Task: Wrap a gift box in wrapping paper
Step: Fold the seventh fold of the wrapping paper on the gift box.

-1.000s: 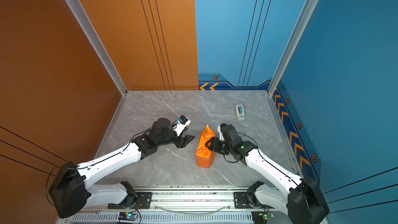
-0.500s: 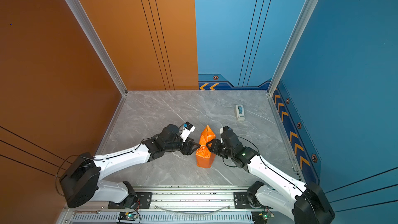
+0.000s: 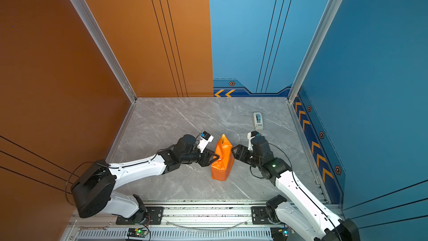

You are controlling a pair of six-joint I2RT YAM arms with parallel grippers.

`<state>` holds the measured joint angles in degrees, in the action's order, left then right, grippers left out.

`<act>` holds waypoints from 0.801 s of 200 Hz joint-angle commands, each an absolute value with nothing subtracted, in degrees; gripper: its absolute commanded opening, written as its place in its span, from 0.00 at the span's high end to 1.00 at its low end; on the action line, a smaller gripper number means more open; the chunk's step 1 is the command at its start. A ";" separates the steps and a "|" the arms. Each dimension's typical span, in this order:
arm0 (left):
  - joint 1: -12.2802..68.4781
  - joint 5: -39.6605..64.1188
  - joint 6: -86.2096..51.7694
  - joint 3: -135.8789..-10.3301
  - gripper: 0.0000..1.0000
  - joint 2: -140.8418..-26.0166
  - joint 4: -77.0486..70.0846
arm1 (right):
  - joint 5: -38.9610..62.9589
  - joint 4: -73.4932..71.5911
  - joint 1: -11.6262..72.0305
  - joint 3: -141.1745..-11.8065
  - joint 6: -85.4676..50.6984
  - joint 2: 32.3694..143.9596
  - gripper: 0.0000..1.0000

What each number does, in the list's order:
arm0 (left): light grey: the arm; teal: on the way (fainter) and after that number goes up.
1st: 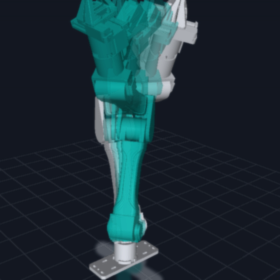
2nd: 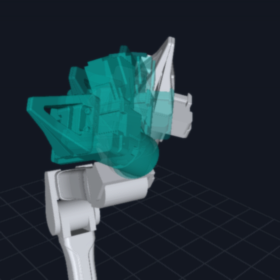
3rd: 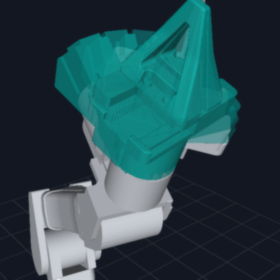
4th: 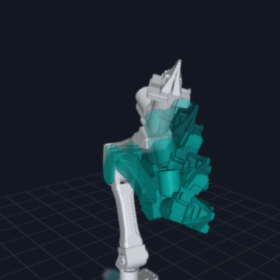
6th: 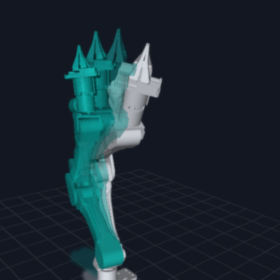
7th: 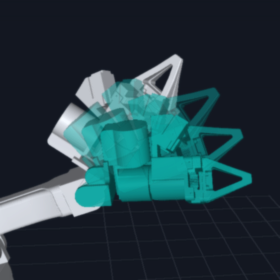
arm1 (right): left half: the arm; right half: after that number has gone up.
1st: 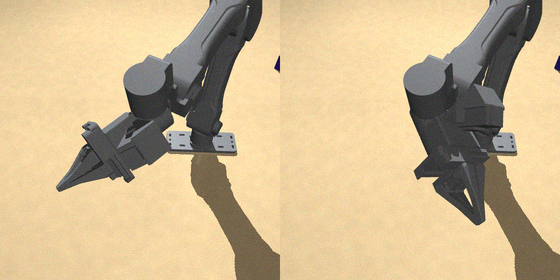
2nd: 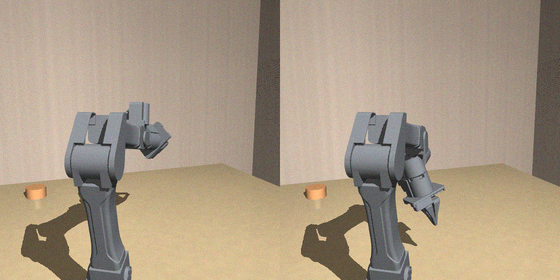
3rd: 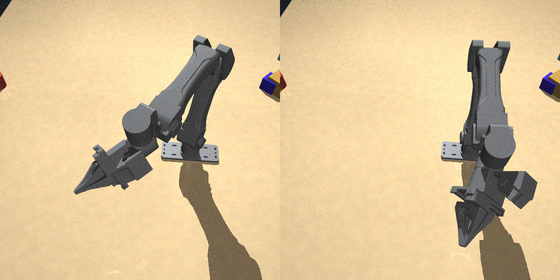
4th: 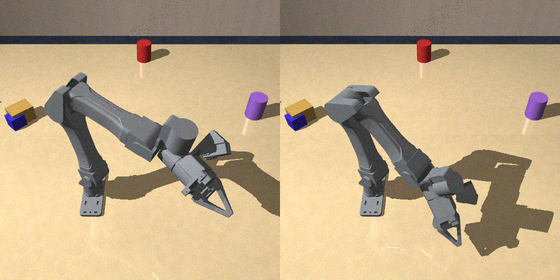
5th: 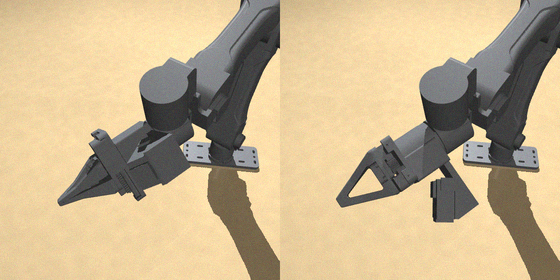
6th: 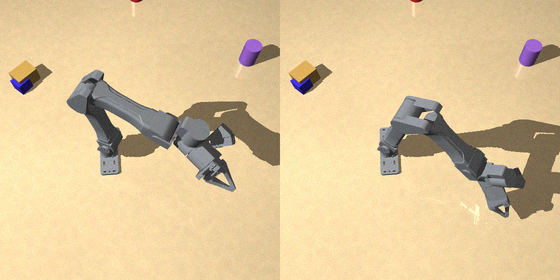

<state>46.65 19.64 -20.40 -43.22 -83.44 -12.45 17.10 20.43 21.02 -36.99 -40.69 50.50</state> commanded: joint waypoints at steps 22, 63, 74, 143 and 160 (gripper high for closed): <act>47.29 15.40 -15.28 -42.69 0.50 -84.66 -1.81 | 30.78 22.96 9.68 -46.52 -13.53 62.31 0.36; 48.30 14.20 -13.77 -44.18 0.50 -85.42 0.06 | 37.13 24.87 10.44 -58.67 6.29 79.01 0.39; 48.58 13.56 -13.71 -44.55 0.50 -85.52 0.58 | 37.43 25.87 11.64 -60.43 10.29 81.47 0.37; 48.61 12.48 -12.84 -45.32 0.50 -85.86 1.28 | 44.92 34.64 12.66 -64.95 29.61 89.83 0.38; 48.61 12.41 -12.49 -45.53 0.50 -86.02 1.41 | 46.90 35.06 13.00 -64.80 31.56 90.27 0.39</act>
